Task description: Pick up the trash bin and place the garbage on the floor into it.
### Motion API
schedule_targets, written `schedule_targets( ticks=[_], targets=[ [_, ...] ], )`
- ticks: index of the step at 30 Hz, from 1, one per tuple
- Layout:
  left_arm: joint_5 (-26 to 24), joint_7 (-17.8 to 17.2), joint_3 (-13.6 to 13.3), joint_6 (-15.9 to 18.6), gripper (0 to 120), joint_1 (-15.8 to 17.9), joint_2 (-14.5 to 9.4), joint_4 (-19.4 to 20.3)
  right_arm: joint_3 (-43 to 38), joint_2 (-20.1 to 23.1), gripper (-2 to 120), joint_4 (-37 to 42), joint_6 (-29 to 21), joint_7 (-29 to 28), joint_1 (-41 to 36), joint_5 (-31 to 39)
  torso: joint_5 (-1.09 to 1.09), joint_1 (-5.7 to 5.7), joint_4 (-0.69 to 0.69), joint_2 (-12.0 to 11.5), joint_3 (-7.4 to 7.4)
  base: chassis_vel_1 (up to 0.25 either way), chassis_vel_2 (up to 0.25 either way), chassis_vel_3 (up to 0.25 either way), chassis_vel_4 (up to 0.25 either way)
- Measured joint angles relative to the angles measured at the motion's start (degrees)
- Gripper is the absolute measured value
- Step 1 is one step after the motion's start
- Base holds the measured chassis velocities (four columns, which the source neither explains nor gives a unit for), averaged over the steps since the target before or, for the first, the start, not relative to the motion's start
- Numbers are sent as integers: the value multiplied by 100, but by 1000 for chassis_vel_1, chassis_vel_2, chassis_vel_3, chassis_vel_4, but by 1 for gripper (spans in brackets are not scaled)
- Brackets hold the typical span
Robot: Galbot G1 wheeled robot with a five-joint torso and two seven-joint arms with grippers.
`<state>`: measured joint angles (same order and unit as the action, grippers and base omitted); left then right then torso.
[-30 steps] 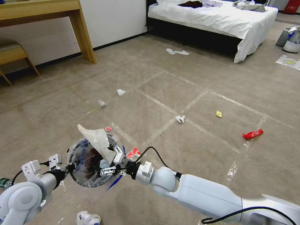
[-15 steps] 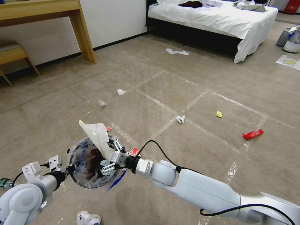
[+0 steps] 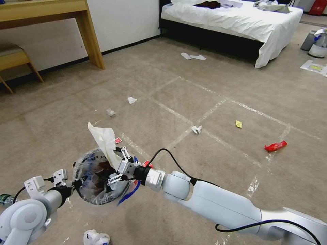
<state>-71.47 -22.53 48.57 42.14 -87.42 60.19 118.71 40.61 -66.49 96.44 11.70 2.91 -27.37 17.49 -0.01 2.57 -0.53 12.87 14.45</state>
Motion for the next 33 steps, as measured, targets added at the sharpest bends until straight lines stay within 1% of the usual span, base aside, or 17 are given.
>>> schedule_targets(
  ticks=[5,7,8,9,10,12,13,15,16,19,20,21,22,24,26,27,33],
  targets=[
    [0,2,4,0,0,3,-3,1,98,7,100,111,-55,-79,13,320,0,0,0,0,0,0,0,0,0],
    [0,3,6,0,0,1,1,4,164,-12,100,139,-83,-178,12,618,0,0,0,0,0,0,0,0,0],
    [0,3,6,0,0,1,1,4,164,-12,100,139,-83,-178,12,618,0,0,0,0,0,0,0,0,0],
    [2,6,6,0,0,-5,4,8,201,-22,100,177,-153,-290,-11,890,0,0,0,0,0,0,0,0,0],
    [2,6,6,0,0,-5,4,8,201,-22,100,177,-153,-290,-11,890,0,0,0,0,0,0,0,0,0],
    [9,10,7,0,0,-13,4,12,240,-34,100,266,-286,-507,-59,1244,0,0,0,0,0,0,0,0,0],
    [9,10,7,0,0,-13,4,12,240,-34,100,266,-286,-507,-59,1244,0,0,0,0,0,0,0,0,0],
    [18,13,12,0,0,-15,-3,16,258,-53,100,405,-458,-762,-101,1579,0,0,0,0,0,0,0,0,0],
    [18,13,12,0,0,-15,-3,16,258,-53,100,405,-458,-762,-101,1579,0,0,0,0,0,0,0,0,0],
    [21,13,17,0,0,-12,-15,40,274,-43,99,616,-771,-1131,-161,2078,0,0,0,0,0,0,0,0,0],
    [21,13,17,0,0,-12,-15,40,274,-43,99,616,-771,-1131,-161,2078,0,0,0,0,0,0,0,0,0],
    [21,14,19,0,0,-11,-18,53,296,-28,99,707,-900,-1287,-186,2322,0,0,0,0,0,0,0,0,0],
    [21,14,19,0,0,-11,-18,53,296,-28,99,707,-900,-1287,-186,2322,0,0,0,0,0,0,0,0,0],
    [20,14,27,0,0,-10,-20,75,328,-27,99,862,-1136,-1616,-249,2798,0,0,0,0,0,0,0,0,0],
    [21,13,28,1,0,-11,-20,78,331,-31,99,873,-1154,-1643,-254,2835,0,0,-1,0,0,0,0,0,0],
    [21,14,32,1,0,-23,-20,95,336,-61,99,921,-1239,-1776,-280,3027,0,0,0,0,0,0,0,0,0],
    [21,14,43,0,0,-53,-5,122,312,-92,99,1024,-1403,-1961,-308,3329,0,0,0,0,0,0,0,0,0]
  ],
)
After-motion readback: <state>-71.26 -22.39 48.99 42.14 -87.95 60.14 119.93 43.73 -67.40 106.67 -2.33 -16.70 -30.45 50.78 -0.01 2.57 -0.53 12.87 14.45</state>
